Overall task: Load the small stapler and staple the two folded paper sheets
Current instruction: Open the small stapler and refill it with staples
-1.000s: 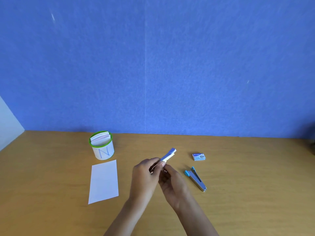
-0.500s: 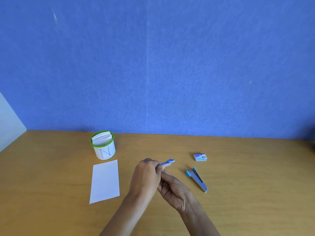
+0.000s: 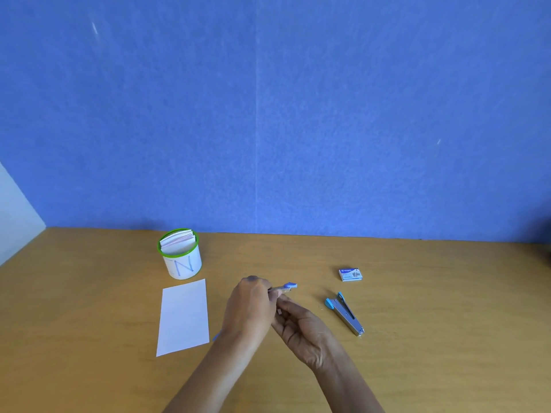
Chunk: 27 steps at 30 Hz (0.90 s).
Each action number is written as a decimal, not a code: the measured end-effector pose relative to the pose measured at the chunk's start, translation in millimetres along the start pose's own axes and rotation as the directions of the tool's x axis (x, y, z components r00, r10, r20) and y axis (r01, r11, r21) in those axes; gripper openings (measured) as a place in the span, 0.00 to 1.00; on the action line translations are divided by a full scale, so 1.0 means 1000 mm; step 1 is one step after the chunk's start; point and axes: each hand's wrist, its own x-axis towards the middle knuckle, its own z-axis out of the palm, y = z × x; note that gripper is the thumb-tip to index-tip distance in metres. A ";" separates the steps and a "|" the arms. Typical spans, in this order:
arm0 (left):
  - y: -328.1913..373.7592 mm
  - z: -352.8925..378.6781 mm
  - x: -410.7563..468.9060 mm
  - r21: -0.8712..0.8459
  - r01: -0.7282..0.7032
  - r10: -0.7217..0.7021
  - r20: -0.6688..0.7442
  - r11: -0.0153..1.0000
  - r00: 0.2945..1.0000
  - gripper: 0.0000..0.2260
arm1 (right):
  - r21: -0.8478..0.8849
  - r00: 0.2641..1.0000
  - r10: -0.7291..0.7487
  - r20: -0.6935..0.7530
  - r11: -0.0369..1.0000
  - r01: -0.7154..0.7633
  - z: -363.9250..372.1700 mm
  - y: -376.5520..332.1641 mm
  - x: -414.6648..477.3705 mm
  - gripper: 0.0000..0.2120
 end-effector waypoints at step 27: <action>-0.006 0.015 -0.005 -0.865 0.487 -0.211 0.457 0.121 0.864 0.12 | -0.907 0.375 -0.831 0.411 -0.330 0.264 0.015 -0.014 -0.003 0.04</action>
